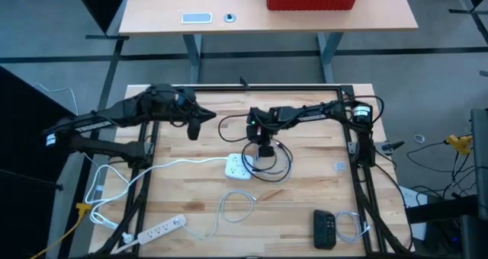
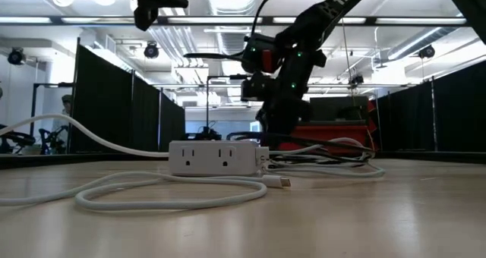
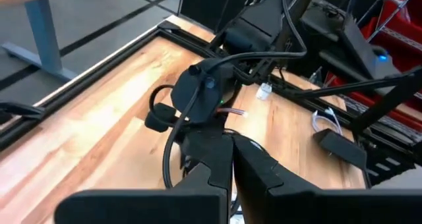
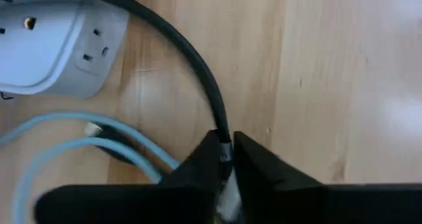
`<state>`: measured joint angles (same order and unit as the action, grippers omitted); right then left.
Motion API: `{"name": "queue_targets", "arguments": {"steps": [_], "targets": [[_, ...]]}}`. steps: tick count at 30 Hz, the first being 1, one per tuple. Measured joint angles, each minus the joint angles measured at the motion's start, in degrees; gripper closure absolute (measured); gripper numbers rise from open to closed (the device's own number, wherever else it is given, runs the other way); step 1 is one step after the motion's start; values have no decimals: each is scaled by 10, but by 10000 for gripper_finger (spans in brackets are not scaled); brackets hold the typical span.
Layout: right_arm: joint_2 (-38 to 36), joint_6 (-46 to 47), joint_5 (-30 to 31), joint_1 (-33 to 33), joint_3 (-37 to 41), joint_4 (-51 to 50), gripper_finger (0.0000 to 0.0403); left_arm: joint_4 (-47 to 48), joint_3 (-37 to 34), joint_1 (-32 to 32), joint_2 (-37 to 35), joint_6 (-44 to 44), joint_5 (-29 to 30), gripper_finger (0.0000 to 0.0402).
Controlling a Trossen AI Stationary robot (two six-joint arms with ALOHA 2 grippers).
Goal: Insert USB
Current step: Insert the black USB cable into the white charger adapter
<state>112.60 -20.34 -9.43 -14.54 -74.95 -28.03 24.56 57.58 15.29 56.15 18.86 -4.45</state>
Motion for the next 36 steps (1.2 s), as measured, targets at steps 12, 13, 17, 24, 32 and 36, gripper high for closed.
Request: {"name": "queue_targets", "arguments": {"steps": [12,13,17,24,32,36], "targets": [[-114,32,6,3,-26,-33,400,-2,-1,0,56,-64,40,402],[-132,28,6,3,-27,-32,401,-4,-1,0,65,-74,39,401],[-196,29,3,7,-28,-30,401,-45,-1,-1,103,-139,39,402],[-282,84,-15,12,-27,-21,402,-180,-1,-20,156,-312,37,390],[-300,129,10,25,-27,-12,403,-285,19,-26,204,-254,-46,320],[-297,139,10,32,-27,21,403,-284,33,-30,223,-250,-58,274]]}}
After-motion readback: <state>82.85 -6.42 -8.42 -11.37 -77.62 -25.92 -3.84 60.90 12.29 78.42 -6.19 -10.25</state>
